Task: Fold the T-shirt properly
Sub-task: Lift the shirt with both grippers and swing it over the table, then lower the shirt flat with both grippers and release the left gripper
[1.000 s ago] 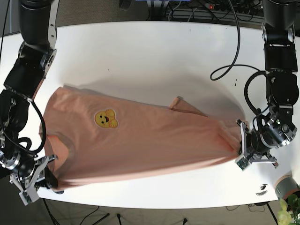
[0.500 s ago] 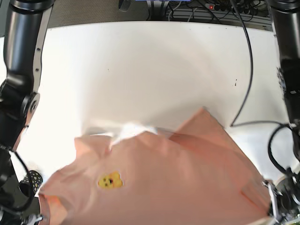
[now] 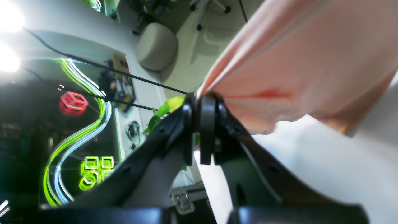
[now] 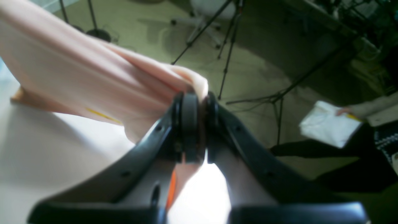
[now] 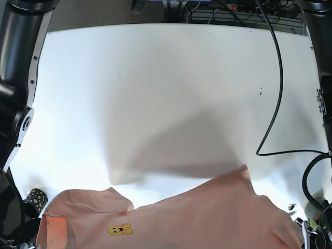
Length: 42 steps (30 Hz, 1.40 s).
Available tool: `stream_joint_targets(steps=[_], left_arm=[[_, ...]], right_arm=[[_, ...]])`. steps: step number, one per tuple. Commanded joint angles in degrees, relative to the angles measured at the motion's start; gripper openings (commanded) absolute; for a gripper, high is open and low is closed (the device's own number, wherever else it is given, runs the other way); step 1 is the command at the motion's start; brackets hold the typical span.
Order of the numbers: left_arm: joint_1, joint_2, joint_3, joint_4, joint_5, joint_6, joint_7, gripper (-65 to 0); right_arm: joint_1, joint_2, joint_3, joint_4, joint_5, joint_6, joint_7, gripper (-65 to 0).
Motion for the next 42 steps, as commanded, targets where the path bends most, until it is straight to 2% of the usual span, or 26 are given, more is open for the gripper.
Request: stream_joint_targets(steps=[1, 7, 17, 21, 24, 29, 36, 42], left_arm=[[0.57, -0.75, -0.71, 4.05, 1.82, 0.66, 1.87, -64.6], [14.55, -0.75, -0.71, 15.74, 2.0, 0.66, 2.13, -64.6], [36.09, -0.66, -0.8, 29.81, 1.91, 0.66, 7.06, -64.9], [43.56, -0.48, -2.12, 32.62, 1.82, 0.66, 7.85, -64.9], [49.19, 1.36, -4.49, 33.15, 1.82, 0.66, 8.11, -64.9], [57.71, 2.59, -9.86, 33.15, 2.09, 0.66, 7.85, -64.9], [64.92, 2.59, -10.74, 33.94, 2.09, 0.66, 7.76, -64.9], [70.02, 2.33, -10.82, 34.91, 2.09, 0.66, 7.76, -64.9]], right_arm=[[-0.24, 1.47, 0.43, 0.77, -0.34, -0.29, 0.75, -65.0], [-12.98, 3.41, 6.15, 3.49, 5.11, -0.29, 0.75, -65.0], [-36.9, 2.88, 16.7, 15.01, 5.82, -0.29, 0.66, -65.0], [-44.1, 0.95, 20.12, 17.82, 5.82, -0.29, 0.66, -65.0], [-49.55, 0.51, 22.67, 20.11, 5.82, -0.29, 0.66, -65.0], [-58.35, -1.87, 27.51, 24.24, 5.82, -0.29, 0.66, -65.0], [-68.28, -4.59, 32.43, 27.49, 5.82, -0.29, 0.66, -65.0], [-75.31, -7.05, 33.66, 31.19, 5.82, -0.29, 0.66, -65.0]])
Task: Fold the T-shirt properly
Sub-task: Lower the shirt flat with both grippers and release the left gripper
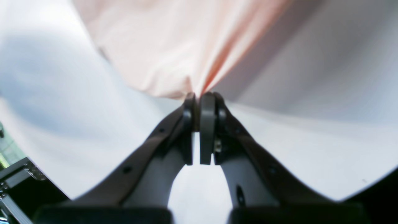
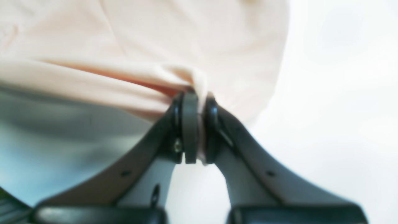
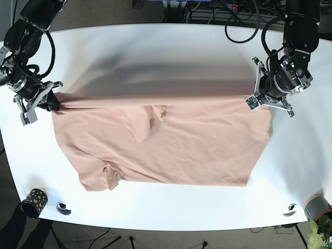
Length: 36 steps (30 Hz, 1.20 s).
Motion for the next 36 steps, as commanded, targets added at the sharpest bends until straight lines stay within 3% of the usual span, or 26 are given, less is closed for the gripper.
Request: stream_joint_targets(steps=[1, 12, 20, 23, 30, 36], left_arm=[[0.78, -1.06, -0.7, 1.03, 1.08, 0.32, 0.35, -64.9], [1.49, 0.0, -0.7, 0.41, 1.26, 0.32, -1.85, -63.9], [4.74, 2.28, -8.26, 0.68, -0.76, 0.32, -2.11, -42.1], [5.0, 3.34, -13.45, 0.68, -4.72, 0.32, -1.85, -36.1], [6.5, 6.85, -32.26, -1.26, -19.23, 0.32, 0.09, -27.2], [6.23, 7.47, -39.56, -10.31, -29.07, 0.32, 4.13, -22.4]], right_arm=[[-1.42, 0.24, 0.44, 2.95, 0.68, -0.1, 1.47, -65.0], [-6.87, -1.34, 0.7, 3.74, 0.68, -0.1, 1.56, -65.0], [-7.49, -2.13, 2.9, 3.48, 0.68, -0.1, 1.56, -65.0], [-7.4, -2.22, 2.81, 3.65, 0.68, -0.1, 1.56, -65.0], [-7.4, -2.22, 2.81, 3.65, 0.68, -0.1, 1.56, -65.0], [-7.4, -2.22, 2.81, 3.74, 0.68, -0.1, 1.56, -65.0]])
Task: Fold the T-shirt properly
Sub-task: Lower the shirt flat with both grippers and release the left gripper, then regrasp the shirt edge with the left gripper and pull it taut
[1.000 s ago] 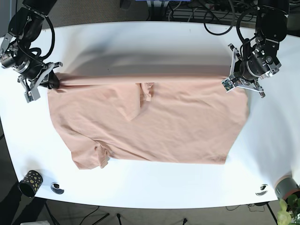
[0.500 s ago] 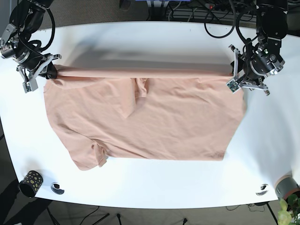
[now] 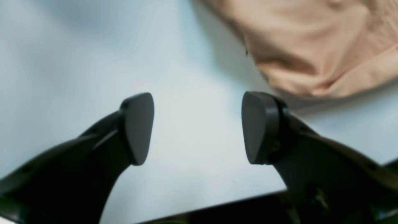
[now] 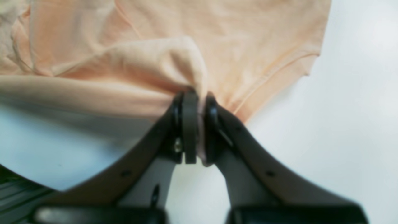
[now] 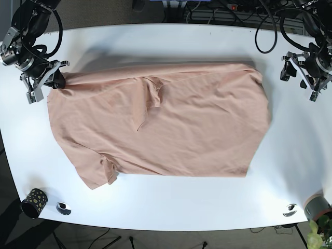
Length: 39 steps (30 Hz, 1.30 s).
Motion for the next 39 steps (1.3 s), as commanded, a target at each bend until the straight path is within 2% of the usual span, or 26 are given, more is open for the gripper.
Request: stream_joint_targets(steps=[1, 7, 11, 14, 27, 29, 32, 33, 35, 36, 39], left_arm=[[-0.26, -0.71, -0.59, -2.95, -3.83, -0.03, -0.92, -22.5], [-0.35, 0.61, -0.68, -11.22, -9.28, -0.03, -1.01, -22.5], [-2.9, 2.02, -0.59, -15.09, -9.46, -0.03, -1.09, -22.8], [-4.39, 2.19, -0.15, -17.9, -9.46, -0.03, -1.09, -22.8], [-10.72, 3.34, 7.76, -24.14, -9.46, -0.03, -1.09, -23.7], [-10.98, 3.34, 7.76, -24.14, -9.46, -0.03, -1.09, -27.9], [-11.25, 3.34, 7.85, -24.58, -9.28, -0.03, -1.18, -43.9], [-11.42, 3.34, 7.85, -24.58, -9.2, -0.03, -1.18, -51.1], [-12.22, 3.34, 8.64, -24.05, -7.53, -0.03, -1.18, -60.6], [-12.22, 3.34, 8.82, -23.88, -5.94, -0.03, -1.18, -62.5], [-11.86, 3.25, 8.11, -20.98, -3.57, -0.03, -1.18, -61.9]], right_arm=[[0.34, 1.11, 0.34, 1.16, 0.64, 0.06, 0.86, -65.0], [0.34, 1.11, 0.34, 1.16, 0.64, 0.06, 0.86, -65.0], [0.34, 1.11, 0.26, 1.16, 0.64, 0.06, 0.86, -65.0], [0.34, -0.04, 0.26, 1.16, 0.64, 0.06, 0.86, -65.0], [0.34, -0.39, -2.12, 1.16, 0.64, 0.06, 0.86, -65.0], [0.34, -0.48, -2.12, 1.16, 0.64, 0.06, 0.86, -65.0], [0.43, -0.48, -2.12, 1.16, 0.64, 0.06, 0.86, -65.0], [0.43, -0.48, -2.12, 1.16, 0.64, 0.06, 0.86, -65.0], [0.43, -0.48, -2.12, 1.16, 0.64, 0.06, 0.86, -65.0], [0.78, -0.57, -2.12, 1.16, 0.64, 0.06, 0.86, -65.0], [1.57, -1.71, -1.94, 1.16, 0.64, 0.06, 0.86, -65.0]])
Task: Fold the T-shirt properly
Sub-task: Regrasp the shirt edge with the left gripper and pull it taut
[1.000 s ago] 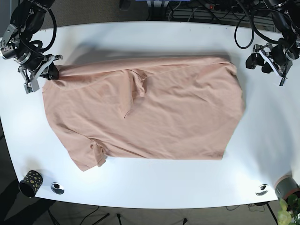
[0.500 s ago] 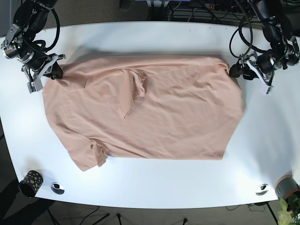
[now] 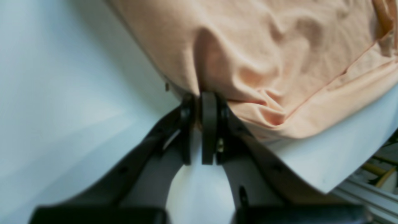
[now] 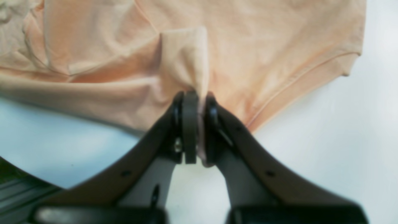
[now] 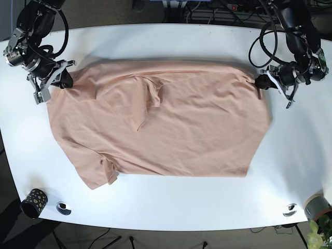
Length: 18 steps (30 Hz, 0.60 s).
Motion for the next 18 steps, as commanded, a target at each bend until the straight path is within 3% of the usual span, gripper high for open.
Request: stream_joint_targets(steps=[1, 9, 11, 18], left_arm=[[-0.15, -0.99, -1.35, 5.07, 1.31, 0.05, -0.09, -61.8], [7.59, -3.45, -2.41, 24.14, 2.19, 0.05, 0.44, -61.9], [10.14, -4.33, -2.67, 28.63, 2.19, 0.05, 2.64, -61.9], [12.51, -6.0, -8.65, 32.76, 1.92, 0.05, 8.0, -61.9]], right_arm=[[1.0, 0.0, 0.59, 1.12, 1.07, 0.08, 0.92, -65.0], [-0.23, -0.53, 0.68, 8.06, 1.16, 0.08, -0.84, -65.0], [-0.85, -1.59, 0.86, 10.35, 1.87, 0.08, -1.8, -65.0], [-4.63, -1.85, 6.05, 10.53, 6.53, 0.08, -1.98, -65.0]])
